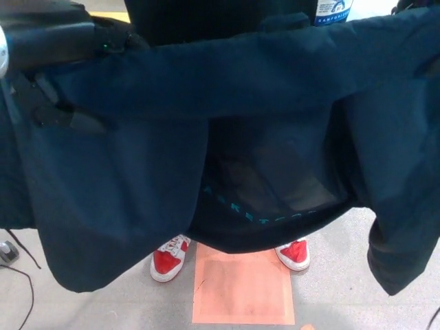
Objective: A person hands a coat to the robot and the robot grabs it with both hands and holds it while the person wears the coat.
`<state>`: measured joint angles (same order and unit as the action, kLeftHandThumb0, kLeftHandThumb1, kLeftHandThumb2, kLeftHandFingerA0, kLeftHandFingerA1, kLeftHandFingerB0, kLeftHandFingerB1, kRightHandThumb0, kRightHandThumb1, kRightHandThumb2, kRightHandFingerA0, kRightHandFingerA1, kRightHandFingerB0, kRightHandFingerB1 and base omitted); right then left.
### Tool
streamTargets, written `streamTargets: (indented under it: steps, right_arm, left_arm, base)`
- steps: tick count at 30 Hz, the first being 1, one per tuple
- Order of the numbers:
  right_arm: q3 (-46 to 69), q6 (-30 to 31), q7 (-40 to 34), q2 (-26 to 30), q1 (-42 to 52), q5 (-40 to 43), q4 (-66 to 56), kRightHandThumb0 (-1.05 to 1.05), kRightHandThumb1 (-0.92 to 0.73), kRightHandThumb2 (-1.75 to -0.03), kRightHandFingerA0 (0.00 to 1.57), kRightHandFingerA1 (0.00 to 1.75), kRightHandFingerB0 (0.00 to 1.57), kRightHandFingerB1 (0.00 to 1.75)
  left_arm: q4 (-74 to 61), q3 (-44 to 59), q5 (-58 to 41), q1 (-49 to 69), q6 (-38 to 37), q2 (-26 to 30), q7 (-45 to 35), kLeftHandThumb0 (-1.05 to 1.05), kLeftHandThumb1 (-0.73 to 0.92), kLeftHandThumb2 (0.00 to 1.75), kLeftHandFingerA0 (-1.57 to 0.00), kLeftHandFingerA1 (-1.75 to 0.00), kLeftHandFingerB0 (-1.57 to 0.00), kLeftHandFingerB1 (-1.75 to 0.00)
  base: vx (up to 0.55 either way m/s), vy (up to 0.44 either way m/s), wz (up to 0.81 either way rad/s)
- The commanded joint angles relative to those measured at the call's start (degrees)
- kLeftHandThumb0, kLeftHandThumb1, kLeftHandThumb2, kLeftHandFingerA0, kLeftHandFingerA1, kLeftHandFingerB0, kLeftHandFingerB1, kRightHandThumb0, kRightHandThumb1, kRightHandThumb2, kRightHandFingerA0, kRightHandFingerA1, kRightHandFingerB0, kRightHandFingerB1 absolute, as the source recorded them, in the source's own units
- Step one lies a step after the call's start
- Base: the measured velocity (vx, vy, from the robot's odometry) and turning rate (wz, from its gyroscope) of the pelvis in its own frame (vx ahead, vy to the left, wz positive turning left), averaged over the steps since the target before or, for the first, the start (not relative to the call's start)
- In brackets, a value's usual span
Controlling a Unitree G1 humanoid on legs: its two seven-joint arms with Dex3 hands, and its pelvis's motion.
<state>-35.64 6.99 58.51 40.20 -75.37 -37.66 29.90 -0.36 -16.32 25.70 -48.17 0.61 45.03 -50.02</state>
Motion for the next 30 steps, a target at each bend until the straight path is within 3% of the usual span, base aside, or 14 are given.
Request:
streamTargets:
  steps: [1, 4, 5, 6, 7, 8, 9, 12, 13, 14, 15, 16, 22, 30]
  right_arm:
    - [-0.06, -2.81, 1.32, 0.09, 0.94, -1.61, 2.24, -0.91, -0.54, -0.90, 0.30, 0.48, 0.04, 0.24]
    - [-0.63, -5.02, 0.54, 0.20, 0.96, -2.69, 2.78, -0.89, -0.66, -0.61, 0.41, 0.41, 0.28, 0.33]
    - [0.13, -7.05, -3.63, 0.89, 2.95, -2.83, 1.40, -0.75, -0.90, -0.67, 1.04, 0.62, 0.86, 0.49]
    - [1.29, -10.11, -9.89, 1.93, 5.96, -3.04, -0.70, -0.75, -0.90, -0.67, 1.04, 0.62, 0.86, 0.49]
    - [2.50, -10.57, -13.16, 2.09, 7.72, -2.81, -1.41, -0.67, -0.92, -0.69, 0.79, 0.50, 0.45, 0.38]
    - [3.99, -11.14, -17.28, 2.30, 9.92, -2.51, -2.31, -0.67, -0.92, -0.69, 0.79, 0.50, 0.45, 0.38]
    - [5.11, -13.37, -22.31, 2.89, 12.61, -2.43, -2.72, -0.60, -0.92, -0.79, 0.71, 0.51, 0.44, 0.41]
    - [6.41, -14.26, -25.80, 2.71, 15.48, -2.67, -3.96, -0.55, -0.92, -0.81, 0.70, 0.56, 0.43, 0.42]
    - [8.18, -18.53, -33.17, 2.41, 17.88, -1.85, -2.95, -0.30, -0.71, -1.11, 0.89, 1.05, 0.70, 0.80]
    - [9.06, -20.46, -36.43, 2.25, 18.99, -1.60, -2.52, -0.30, -0.71, -1.11, 0.89, 1.05, 0.70, 0.80]
    - [9.65, -22.78, -39.64, 1.86, 19.36, -1.31, -0.92, -0.37, -0.73, -1.07, 0.91, 1.17, 0.73, 0.99]
    - [10.14, -24.09, -41.47, 1.60, 19.60, -1.10, -0.11, -0.38, -0.88, -0.71, 0.78, 1.59, 0.60, 1.32]
    - [12.29, -26.77, -44.55, 0.89, 20.06, 0.18, 1.72, -0.41, -0.87, -0.68, 0.72, 1.71, 0.58, 1.51]
    - [16.05, -27.98, -51.73, 0.18, 22.90, 0.33, 1.41, -0.39, -0.81, -0.67, 0.77, 1.68, 0.65, 1.31]
  left_arm:
    - [1.51, -0.84, 2.49, 1.79, 0.46, -0.70, 1.60, -0.83, 0.54, 0.88, -0.32, -0.46, -0.17, -0.39]
    - [1.82, -0.96, 3.45, 2.14, 0.36, -0.86, 2.72, -0.82, 0.67, 0.61, -0.45, -0.36, -0.30, -0.30]
    - [2.27, -1.21, 5.30, 2.74, -0.29, -1.15, 5.58, -0.78, 0.92, 0.69, -1.18, -0.81, -1.07, -0.59]
    - [2.95, -1.61, 8.05, 3.65, -1.27, -1.56, 9.90, -0.78, 0.92, 0.69, -1.18, -0.81, -1.07, -0.59]
    - [2.98, -1.42, 8.37, 4.17, -1.73, -1.82, 11.45, -0.71, 0.92, 0.77, -1.25, -0.85, -1.08, -0.87]
    - [3.02, -1.17, 8.78, 4.81, -2.30, -2.15, 13.40, -0.71, 0.92, 0.77, -1.25, -0.85, -1.08, -0.87]
    - [2.73, -0.63, 10.26, 6.35, -3.44, -2.59, 18.11, -0.46, 0.78, 1.14, -0.95, -1.11, -0.78, -0.89]
    - [1.84, -0.28, 11.98, 8.40, -3.78, -2.50, 21.90, -0.42, 0.76, 1.10, -0.93, -1.19, -0.74, -0.97]
    - [2.02, -0.07, 12.39, 9.06, -3.92, -2.41, 23.23, -0.35, 0.84, 0.70, -0.78, -1.55, -0.68, -1.20]
    - [2.10, -0.01, 12.59, 9.37, -3.99, -2.35, 23.93, -0.35, 0.84, 0.70, -0.78, -1.55, -0.68, -1.20]
    - [2.50, 0.41, 12.61, 9.61, -4.04, -2.43, 25.17, -0.35, 0.85, 0.64, -0.72, -1.74, -0.58, -1.48]
    - [2.72, 0.79, 12.60, 9.85, -4.09, -2.52, 26.23, -0.34, 0.84, 0.63, -0.74, -1.75, -0.54, -1.57]
    - [3.00, 1.46, 12.81, 10.62, -2.78, -3.15, 29.14, -0.36, 0.84, 0.64, -0.81, -1.75, -0.62, -1.59]
    - [4.13, 1.08, 15.32, 11.94, -2.92, -4.53, 37.20, -0.35, 0.79, 0.66, -0.83, -1.75, -0.66, -1.51]
  base:
    - [0.00, 0.000, 0.00]
    - [0.00, 0.000, 0.00]
    - [0.00, 0.000, 0.00]
    - [0.00, 0.000, 0.00]
    - [0.00, 0.000, 0.00]
    - [0.00, 0.000, 0.00]
    - [0.00, 0.000, 0.00]
    - [0.00, 0.000, 0.00]
    - [0.00, 0.000, 0.00]
    - [0.00, 0.000, 0.00]
    - [0.00, 0.000, 0.00]
    - [0.00, 0.000, 0.00]
    - [0.00, 0.000, 0.00]
    - [0.00, 0.000, 0.00]
